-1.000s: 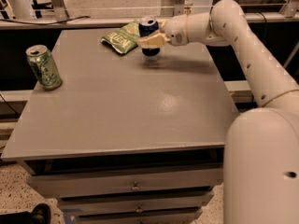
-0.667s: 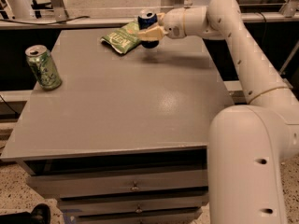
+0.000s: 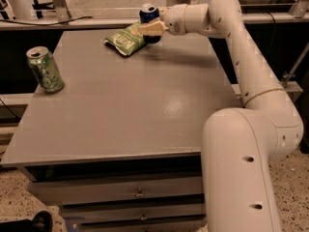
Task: Move pepsi can near green jalapeno chip bag
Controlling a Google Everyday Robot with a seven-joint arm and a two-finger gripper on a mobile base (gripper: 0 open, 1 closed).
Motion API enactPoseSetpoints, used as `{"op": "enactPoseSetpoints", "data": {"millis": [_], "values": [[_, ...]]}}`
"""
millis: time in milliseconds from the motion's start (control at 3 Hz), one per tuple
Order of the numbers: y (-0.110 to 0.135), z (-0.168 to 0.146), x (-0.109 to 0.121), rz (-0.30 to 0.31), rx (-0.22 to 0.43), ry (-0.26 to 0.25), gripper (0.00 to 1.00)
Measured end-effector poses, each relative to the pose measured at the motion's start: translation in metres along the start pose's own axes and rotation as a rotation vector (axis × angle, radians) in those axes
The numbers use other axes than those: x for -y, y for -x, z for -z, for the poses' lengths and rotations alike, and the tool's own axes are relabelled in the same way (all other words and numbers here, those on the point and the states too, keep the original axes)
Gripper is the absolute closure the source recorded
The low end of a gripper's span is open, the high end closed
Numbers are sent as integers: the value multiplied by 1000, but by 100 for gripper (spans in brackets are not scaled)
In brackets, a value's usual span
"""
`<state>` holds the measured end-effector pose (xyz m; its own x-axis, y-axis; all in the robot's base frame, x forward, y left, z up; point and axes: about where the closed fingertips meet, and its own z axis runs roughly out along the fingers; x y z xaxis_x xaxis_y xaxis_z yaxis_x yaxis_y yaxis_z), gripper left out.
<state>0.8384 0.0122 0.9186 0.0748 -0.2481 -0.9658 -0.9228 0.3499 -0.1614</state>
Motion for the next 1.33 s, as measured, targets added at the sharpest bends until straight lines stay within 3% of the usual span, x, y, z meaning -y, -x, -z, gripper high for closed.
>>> {"op": "enactPoseSetpoints", "data": {"millis": [667, 1333], "values": [[-19, 1, 4, -43, -44, -4, 100], [-33, -5, -4, -100, -64, 36, 58]]}}
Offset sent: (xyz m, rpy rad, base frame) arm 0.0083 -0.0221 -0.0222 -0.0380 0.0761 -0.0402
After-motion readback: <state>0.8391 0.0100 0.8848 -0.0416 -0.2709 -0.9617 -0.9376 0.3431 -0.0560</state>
